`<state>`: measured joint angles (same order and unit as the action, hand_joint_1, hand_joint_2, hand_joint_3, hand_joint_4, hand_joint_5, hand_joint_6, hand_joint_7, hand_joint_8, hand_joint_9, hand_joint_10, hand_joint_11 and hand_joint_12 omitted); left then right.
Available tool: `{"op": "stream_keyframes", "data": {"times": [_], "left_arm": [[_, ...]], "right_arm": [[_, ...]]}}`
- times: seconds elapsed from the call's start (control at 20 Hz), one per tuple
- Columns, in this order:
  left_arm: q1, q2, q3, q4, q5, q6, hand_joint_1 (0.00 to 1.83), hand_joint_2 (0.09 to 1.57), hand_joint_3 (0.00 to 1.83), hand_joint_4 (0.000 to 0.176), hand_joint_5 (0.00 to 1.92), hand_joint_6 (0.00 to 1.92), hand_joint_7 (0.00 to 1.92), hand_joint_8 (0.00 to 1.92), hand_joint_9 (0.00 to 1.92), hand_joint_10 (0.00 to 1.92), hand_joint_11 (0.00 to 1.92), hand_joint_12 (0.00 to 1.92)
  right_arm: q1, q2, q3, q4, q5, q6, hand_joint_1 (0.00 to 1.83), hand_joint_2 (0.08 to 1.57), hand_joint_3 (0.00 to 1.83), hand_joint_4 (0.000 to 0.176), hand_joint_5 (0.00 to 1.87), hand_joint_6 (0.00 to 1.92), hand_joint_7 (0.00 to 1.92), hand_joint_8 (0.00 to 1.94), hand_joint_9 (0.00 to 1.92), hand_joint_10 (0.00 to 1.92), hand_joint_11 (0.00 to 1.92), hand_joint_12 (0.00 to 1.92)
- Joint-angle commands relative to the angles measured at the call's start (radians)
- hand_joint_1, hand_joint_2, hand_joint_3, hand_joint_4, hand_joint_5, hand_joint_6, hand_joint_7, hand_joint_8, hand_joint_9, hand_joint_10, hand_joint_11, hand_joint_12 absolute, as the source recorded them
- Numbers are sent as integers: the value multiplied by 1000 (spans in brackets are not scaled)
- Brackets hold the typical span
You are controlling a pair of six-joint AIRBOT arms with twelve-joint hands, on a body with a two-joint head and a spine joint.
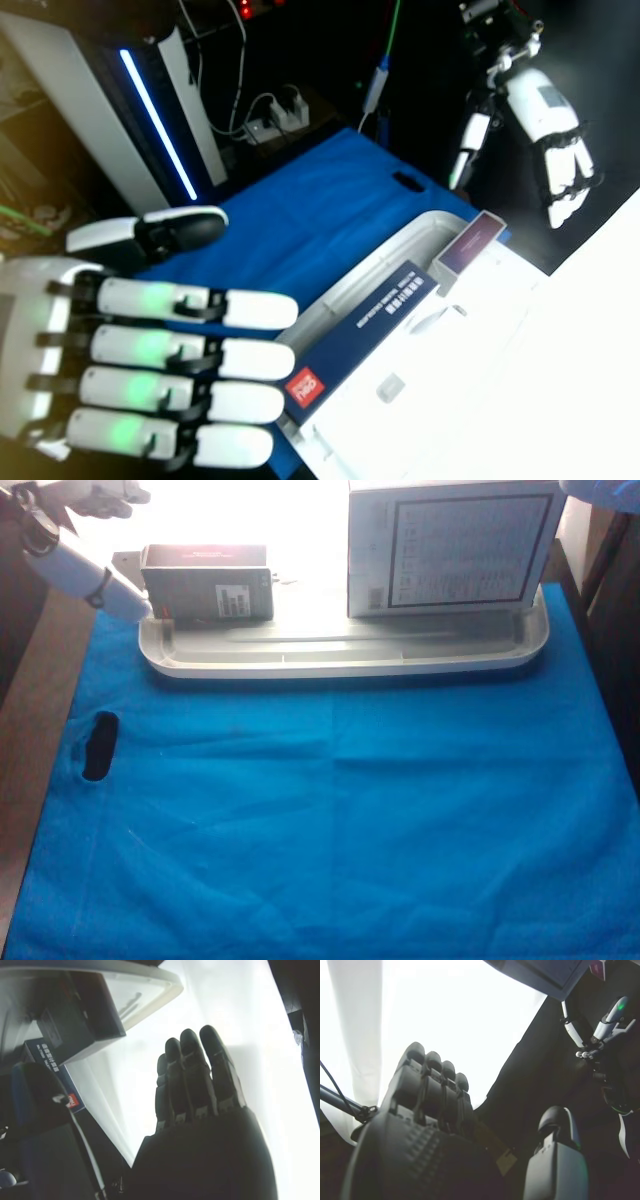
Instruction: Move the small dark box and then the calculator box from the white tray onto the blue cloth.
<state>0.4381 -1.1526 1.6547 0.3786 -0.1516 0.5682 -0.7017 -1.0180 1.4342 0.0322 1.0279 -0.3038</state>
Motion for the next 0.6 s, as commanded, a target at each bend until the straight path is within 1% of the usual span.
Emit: {"op": "stream_keyframes", "data": {"times": [0.0,0.05,0.1,0.15,0.2,0.35,0.4,0.45,0.5,0.55], "left_arm": [[-17,-10,14,-2,-73,-4,854,742,0,16,349,0,503,0,427,2,102,669],[-17,-21,21,5,-68,-4,836,736,1,20,353,0,521,0,441,0,72,734],[-17,-32,28,9,-65,-4,845,757,11,10,353,0,527,1,446,1,108,762],[-17,-35,30,9,-65,-4,842,771,1,2,343,2,507,0,424,0,109,706],[-17,-44,37,9,-65,-4,831,765,1,10,361,0,524,0,442,0,138,645],[-17,-67,58,9,-64,-4,818,787,3,0,355,3,528,6,446,0,164,579],[-17,-73,64,9,-64,-4,811,794,1,0,366,2,554,4,462,0,137,654],[-17,-78,68,9,-64,-4,806,788,1,0,379,0,562,0,465,0,100,732],[-17,-81,71,9,-64,-4,799,791,0,0,381,5,540,0,441,0,19,813],[-17,-89,77,9,-62,-4,798,797,1,0,381,4,546,2,439,1,3,841]], "right_arm": [[11,2,4,33,121,8,479,910,0,0,238,8,269,8,262,11,255,51],[11,2,4,32,123,8,479,906,0,0,257,13,279,10,272,13,265,52],[11,2,3,30,126,8,466,916,2,0,266,13,275,6,278,13,276,55],[11,2,3,30,127,8,476,907,0,2,278,15,281,7,280,11,274,51],[11,2,3,29,128,8,473,899,0,9,285,16,286,8,285,12,271,49],[11,-1,3,24,129,8,490,888,0,12,298,14,307,12,296,12,244,33],[11,-3,3,24,129,9,500,879,0,8,298,11,307,9,299,11,240,30],[11,-4,2,23,130,11,501,877,0,26,308,14,299,5,293,7,241,30],[11,-4,2,21,132,13,507,874,0,26,313,14,293,2,285,3,239,28],[11,-4,2,17,135,18,505,868,0,28,316,15,288,0,277,0,239,27]]}}
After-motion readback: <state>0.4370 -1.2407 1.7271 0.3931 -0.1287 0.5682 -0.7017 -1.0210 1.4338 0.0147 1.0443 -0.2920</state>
